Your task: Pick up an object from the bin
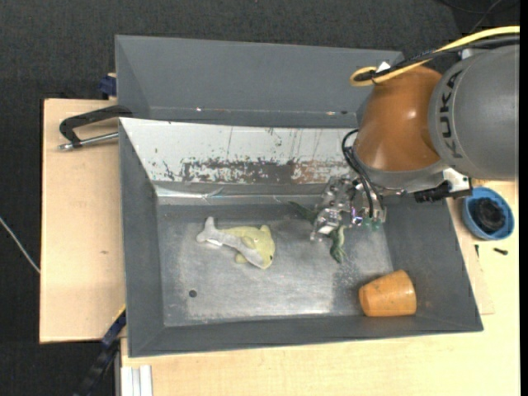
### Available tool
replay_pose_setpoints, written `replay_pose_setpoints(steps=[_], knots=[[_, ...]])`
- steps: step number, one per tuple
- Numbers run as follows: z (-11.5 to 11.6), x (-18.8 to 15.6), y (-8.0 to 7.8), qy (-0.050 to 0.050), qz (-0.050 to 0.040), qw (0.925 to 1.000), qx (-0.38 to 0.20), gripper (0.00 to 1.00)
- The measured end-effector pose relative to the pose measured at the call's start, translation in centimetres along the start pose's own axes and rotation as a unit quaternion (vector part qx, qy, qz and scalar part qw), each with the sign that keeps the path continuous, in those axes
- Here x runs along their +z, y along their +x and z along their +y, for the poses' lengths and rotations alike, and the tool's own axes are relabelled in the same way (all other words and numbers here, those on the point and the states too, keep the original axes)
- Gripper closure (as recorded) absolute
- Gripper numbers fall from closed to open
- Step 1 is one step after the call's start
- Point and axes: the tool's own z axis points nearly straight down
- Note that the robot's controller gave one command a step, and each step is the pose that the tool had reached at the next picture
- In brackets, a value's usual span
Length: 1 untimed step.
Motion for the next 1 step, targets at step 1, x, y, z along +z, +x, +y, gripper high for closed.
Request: replay_pose_setpoints(steps=[1], knots=[[0.11, -2.88, -0.21, 0.0, -0.0002, 1.0, 0.0, 1.0]])
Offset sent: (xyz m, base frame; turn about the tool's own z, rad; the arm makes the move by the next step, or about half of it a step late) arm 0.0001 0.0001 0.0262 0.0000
